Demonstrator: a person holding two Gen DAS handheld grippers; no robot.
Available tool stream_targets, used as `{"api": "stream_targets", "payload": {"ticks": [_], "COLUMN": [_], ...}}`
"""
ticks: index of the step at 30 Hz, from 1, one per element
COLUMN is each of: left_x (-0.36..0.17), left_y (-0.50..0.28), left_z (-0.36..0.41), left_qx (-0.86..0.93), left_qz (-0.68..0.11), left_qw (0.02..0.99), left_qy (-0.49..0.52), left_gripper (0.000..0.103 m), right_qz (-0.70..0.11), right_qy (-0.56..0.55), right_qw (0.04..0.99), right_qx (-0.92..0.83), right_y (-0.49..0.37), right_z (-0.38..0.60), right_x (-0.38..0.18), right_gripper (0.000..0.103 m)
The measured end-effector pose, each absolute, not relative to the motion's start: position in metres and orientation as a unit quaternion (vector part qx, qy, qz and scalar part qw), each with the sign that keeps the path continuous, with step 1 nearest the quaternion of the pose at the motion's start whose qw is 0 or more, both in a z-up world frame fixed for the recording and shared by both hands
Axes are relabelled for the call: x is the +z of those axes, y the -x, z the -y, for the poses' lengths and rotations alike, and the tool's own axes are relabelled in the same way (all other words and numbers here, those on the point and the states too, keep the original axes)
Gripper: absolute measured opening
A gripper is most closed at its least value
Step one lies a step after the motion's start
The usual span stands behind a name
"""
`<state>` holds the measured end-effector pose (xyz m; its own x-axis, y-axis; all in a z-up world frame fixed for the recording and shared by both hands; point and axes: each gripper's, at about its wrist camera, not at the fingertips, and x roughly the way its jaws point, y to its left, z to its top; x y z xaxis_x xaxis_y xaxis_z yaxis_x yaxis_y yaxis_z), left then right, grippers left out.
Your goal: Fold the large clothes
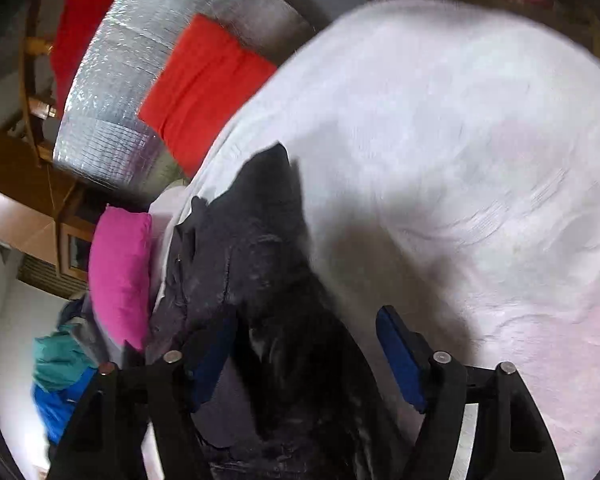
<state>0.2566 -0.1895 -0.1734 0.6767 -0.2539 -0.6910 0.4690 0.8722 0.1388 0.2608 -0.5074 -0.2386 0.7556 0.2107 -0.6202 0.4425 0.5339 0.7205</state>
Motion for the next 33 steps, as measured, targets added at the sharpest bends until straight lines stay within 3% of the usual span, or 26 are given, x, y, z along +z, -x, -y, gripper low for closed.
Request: {"api": "stream_targets", "payload": {"ticks": [1, 2, 3, 7, 9, 16, 18, 20, 25, 27, 30, 31, 32, 33], "left_x": [-0.175, -0.176, -0.176, -0.172, -0.168, -0.161, -0.156, -0.15, -0.151, -0.169, -0.188, -0.188, -0.187, -0.187], "left_y": [-0.262, -0.269, -0.275, -0.294, -0.307, -0.317, -0.304, -0.29, -0.257, -0.263, -0.282, -0.286, -0.291, -0.294], "left_z": [0.187, 0.182, 0.176, 0.143, 0.12, 0.074, 0.085, 0.103, 0.156, 0.174, 0.168, 0.16, 0.156, 0.153], "left_qx": [-0.204, -0.207, -0.204, -0.183, -0.147, -0.129, -0.179, -0.213, -0.263, -0.232, -0.235, -0.235, -0.233, -0.232], "left_qz": [-0.359, -0.373, -0.379, -0.379, -0.383, -0.402, -0.4, -0.382, -0.331, -0.35, -0.403, -0.409, -0.413, -0.419], "left_qw": [0.899, 0.896, 0.896, 0.906, 0.912, 0.905, 0.897, 0.898, 0.904, 0.9, 0.882, 0.88, 0.88, 0.877], "left_qy": [-0.142, -0.125, -0.107, -0.043, -0.022, 0.052, 0.064, 0.052, -0.06, -0.113, -0.067, -0.051, -0.039, -0.032], "left_gripper": [0.038, 0.03, 0.029, 0.01, 0.009, 0.013, 0.031, 0.08, 0.092, 0.092, 0.09, 0.077, 0.057, 0.049], "right_qz": [-0.343, -0.346, -0.352, -0.367, -0.354, -0.337, -0.331, -0.317, -0.342, -0.354, -0.362, -0.363, -0.364, -0.365], "right_qy": [-0.492, -0.499, -0.506, -0.491, -0.484, -0.459, -0.492, -0.505, -0.504, -0.508, -0.496, -0.493, -0.492, -0.492], "right_qw": [0.798, 0.793, 0.787, 0.789, 0.798, 0.822, 0.805, 0.803, 0.792, 0.783, 0.787, 0.788, 0.789, 0.788], "right_qx": [-0.058, -0.051, -0.042, -0.055, -0.056, -0.032, -0.032, -0.024, -0.047, -0.058, -0.056, -0.058, -0.058, -0.058], "right_y": [-0.265, -0.269, -0.275, -0.286, -0.282, -0.271, -0.264, -0.256, -0.254, -0.258, -0.261, -0.262, -0.263, -0.263], "right_z": [0.509, 0.513, 0.511, 0.501, 0.496, 0.474, 0.477, 0.476, 0.477, 0.482, 0.485, 0.484, 0.484, 0.484], "right_x": [-0.245, -0.247, -0.253, -0.259, -0.247, -0.22, -0.225, -0.218, -0.227, -0.235, -0.234, -0.234, -0.235, -0.235], "right_gripper": [0.071, 0.063, 0.056, 0.037, 0.029, 0.028, 0.027, 0.027, 0.027, 0.027, 0.03, 0.03, 0.03, 0.03]}}
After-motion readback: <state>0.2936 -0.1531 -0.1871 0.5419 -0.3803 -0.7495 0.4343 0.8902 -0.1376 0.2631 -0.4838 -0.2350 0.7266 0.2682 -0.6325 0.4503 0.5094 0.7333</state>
